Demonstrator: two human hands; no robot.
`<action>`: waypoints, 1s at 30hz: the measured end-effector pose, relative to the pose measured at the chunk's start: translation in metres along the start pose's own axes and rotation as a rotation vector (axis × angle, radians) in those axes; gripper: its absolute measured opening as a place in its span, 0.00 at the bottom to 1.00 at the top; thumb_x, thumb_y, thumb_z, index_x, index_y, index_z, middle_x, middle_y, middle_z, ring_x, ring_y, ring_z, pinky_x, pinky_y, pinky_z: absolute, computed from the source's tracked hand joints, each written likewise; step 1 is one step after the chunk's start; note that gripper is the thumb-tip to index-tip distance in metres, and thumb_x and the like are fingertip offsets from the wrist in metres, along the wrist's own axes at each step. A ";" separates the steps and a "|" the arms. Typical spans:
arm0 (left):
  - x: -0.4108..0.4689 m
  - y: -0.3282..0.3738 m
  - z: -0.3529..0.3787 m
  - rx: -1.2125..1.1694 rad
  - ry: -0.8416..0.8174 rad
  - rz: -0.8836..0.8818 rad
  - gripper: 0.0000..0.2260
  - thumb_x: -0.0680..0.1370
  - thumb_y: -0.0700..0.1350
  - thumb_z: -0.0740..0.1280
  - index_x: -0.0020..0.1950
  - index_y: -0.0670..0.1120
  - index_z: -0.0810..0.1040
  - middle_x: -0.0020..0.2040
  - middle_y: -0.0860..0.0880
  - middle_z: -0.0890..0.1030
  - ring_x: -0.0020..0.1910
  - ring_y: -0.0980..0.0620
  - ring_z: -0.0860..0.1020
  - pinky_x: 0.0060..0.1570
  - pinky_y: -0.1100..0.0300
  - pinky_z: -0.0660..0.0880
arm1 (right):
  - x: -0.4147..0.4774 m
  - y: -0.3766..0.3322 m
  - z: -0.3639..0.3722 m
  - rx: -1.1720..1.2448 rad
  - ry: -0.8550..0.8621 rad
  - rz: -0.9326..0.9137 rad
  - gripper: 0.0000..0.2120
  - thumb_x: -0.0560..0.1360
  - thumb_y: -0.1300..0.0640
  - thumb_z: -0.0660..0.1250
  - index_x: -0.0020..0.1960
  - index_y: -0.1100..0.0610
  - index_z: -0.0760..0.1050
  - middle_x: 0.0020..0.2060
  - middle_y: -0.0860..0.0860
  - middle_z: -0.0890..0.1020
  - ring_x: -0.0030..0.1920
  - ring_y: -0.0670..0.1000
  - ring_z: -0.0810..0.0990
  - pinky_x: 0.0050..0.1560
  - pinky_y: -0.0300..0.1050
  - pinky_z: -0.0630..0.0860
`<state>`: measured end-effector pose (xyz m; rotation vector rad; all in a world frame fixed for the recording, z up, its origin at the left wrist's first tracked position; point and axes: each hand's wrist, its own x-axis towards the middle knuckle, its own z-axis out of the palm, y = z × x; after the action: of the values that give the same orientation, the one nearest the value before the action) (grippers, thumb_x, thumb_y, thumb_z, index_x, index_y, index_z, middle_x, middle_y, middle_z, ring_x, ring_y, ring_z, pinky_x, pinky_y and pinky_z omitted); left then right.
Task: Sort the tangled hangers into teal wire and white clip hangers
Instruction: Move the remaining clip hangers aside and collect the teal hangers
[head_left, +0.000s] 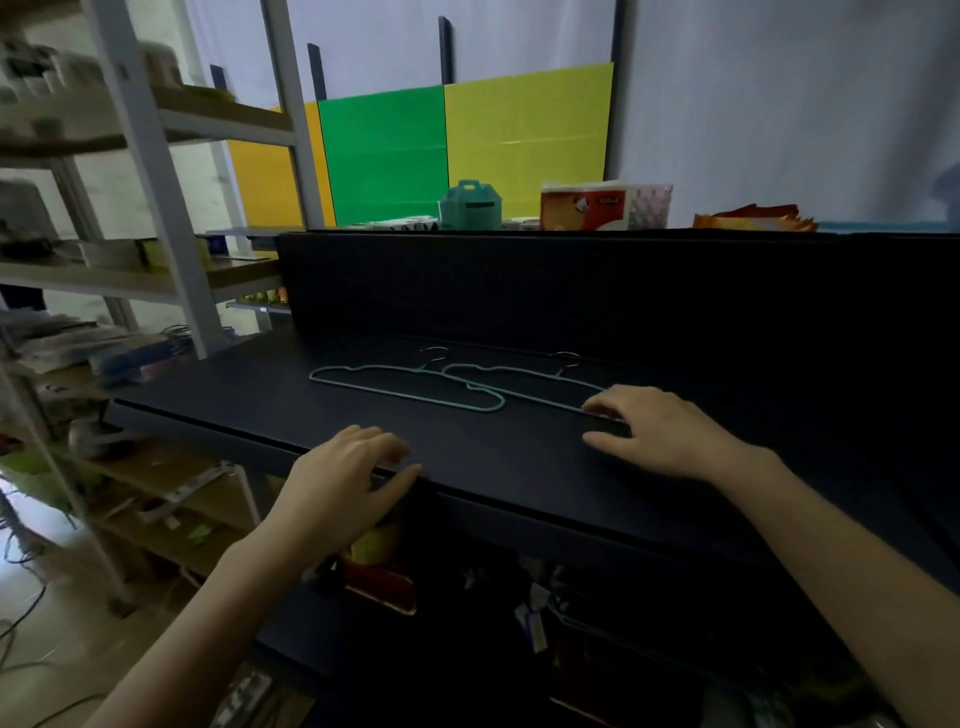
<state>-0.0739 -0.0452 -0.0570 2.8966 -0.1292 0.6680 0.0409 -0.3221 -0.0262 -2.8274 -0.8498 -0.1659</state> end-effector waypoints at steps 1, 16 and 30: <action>0.007 -0.009 0.003 0.006 -0.012 0.008 0.15 0.77 0.56 0.60 0.58 0.51 0.76 0.54 0.56 0.78 0.55 0.56 0.73 0.47 0.62 0.71 | 0.010 0.003 0.002 -0.007 -0.023 0.018 0.24 0.76 0.42 0.62 0.69 0.50 0.66 0.66 0.46 0.72 0.63 0.49 0.72 0.61 0.47 0.71; 0.111 -0.127 0.033 -0.065 -0.133 0.082 0.38 0.66 0.75 0.51 0.66 0.52 0.69 0.64 0.55 0.71 0.63 0.56 0.69 0.58 0.60 0.68 | 0.104 0.011 0.035 0.024 -0.127 0.254 0.47 0.63 0.27 0.56 0.74 0.54 0.59 0.71 0.50 0.64 0.68 0.49 0.64 0.68 0.44 0.65; 0.181 -0.191 0.066 -0.187 -0.426 0.263 0.56 0.53 0.83 0.44 0.73 0.52 0.59 0.73 0.52 0.63 0.71 0.55 0.60 0.69 0.58 0.57 | 0.063 -0.036 0.009 -0.081 0.122 0.481 0.47 0.63 0.28 0.49 0.74 0.56 0.58 0.67 0.49 0.62 0.54 0.44 0.68 0.61 0.42 0.70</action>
<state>0.1392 0.1218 -0.0624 2.8146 -0.5972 0.0533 0.0737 -0.2566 -0.0197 -2.9593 -0.1285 -0.3026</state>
